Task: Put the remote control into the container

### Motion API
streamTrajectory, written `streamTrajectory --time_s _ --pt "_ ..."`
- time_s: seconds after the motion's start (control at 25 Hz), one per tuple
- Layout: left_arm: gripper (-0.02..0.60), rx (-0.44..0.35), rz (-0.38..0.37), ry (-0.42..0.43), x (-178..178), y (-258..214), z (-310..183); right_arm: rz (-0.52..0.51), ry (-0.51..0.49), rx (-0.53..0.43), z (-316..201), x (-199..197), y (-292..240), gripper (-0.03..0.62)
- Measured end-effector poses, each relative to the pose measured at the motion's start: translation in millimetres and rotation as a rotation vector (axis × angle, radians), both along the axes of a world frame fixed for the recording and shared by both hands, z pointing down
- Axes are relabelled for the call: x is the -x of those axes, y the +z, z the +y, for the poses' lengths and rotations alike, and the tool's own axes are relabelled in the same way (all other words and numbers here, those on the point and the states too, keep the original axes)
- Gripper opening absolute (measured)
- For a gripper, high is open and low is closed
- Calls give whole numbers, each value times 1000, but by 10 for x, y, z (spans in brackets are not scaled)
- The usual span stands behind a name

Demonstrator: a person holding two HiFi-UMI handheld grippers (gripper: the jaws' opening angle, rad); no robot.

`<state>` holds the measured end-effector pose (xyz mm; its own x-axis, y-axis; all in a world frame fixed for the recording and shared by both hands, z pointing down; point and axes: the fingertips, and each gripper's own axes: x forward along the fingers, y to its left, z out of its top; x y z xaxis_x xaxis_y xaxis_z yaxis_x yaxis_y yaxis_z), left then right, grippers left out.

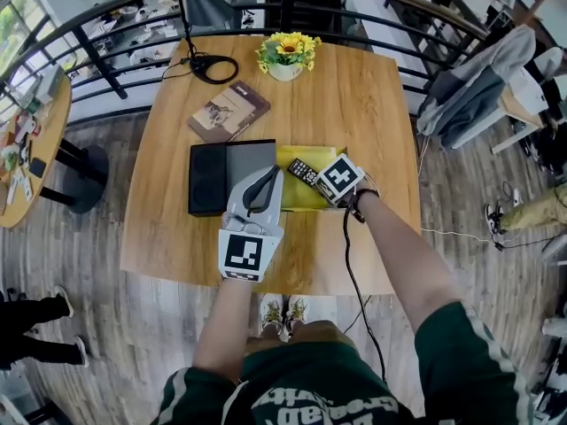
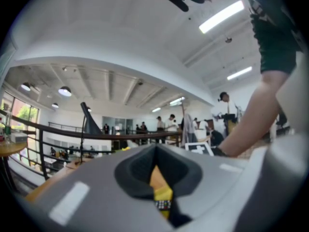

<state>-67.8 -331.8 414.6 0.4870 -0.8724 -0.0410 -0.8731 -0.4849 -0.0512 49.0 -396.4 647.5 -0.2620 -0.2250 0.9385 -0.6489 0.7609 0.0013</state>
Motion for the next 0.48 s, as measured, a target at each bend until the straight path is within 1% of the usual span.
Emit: streamTrajectory --time_s 0.24,0.48 --pt "-3 -21 -31 5 71 -248 103 -39 1 -42 22 88 -365 276" --pt "-3 -29 -32 37 -5 -354 316 -95 18 -110 81 151 -730 276"
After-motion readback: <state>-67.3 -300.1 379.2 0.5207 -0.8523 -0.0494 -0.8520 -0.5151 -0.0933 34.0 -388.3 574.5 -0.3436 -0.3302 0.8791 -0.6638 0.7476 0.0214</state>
